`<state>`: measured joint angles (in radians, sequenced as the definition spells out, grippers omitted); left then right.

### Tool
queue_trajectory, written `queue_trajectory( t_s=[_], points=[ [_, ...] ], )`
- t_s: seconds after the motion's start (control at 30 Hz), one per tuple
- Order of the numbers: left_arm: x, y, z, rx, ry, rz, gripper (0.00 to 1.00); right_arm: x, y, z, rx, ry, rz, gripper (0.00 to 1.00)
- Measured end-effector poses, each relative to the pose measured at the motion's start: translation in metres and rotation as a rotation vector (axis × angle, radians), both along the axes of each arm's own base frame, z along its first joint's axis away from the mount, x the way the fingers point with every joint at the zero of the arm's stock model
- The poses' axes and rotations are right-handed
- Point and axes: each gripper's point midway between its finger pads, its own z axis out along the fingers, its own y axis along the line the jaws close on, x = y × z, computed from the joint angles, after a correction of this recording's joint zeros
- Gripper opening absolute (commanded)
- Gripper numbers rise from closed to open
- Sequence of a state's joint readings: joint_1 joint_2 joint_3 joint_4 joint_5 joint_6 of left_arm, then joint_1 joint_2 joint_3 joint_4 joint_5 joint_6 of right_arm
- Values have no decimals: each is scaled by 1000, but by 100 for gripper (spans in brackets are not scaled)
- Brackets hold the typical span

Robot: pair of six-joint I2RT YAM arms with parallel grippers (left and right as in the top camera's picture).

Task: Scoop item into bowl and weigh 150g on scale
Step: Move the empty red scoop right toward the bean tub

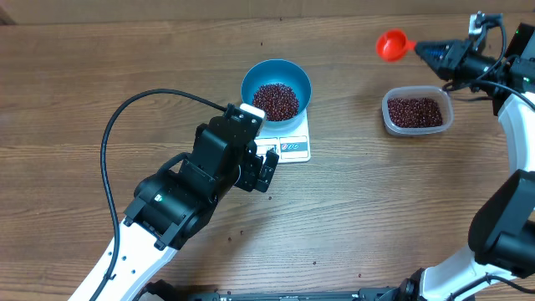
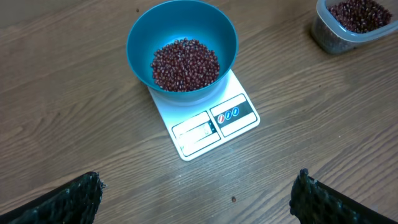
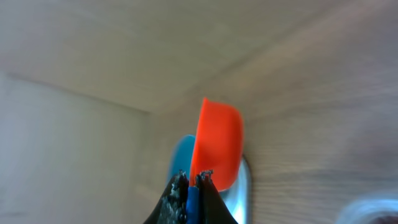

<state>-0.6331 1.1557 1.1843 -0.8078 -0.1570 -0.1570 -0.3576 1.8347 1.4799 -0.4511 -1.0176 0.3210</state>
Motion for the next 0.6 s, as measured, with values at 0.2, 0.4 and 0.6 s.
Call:
queue_trajectory(
  t_s=[0.2,0.4,0.6],
  points=[
    [0,0,0,0,0,0,100,-21,-14,9,-234,-15,-66,4],
    [0,0,0,0,0,0,99,-49,-25,9,-409,43,-105,4],
    [0,0,0,0,0,0,100,-68,-45,-19,-547,185,-138,4]
  ],
)
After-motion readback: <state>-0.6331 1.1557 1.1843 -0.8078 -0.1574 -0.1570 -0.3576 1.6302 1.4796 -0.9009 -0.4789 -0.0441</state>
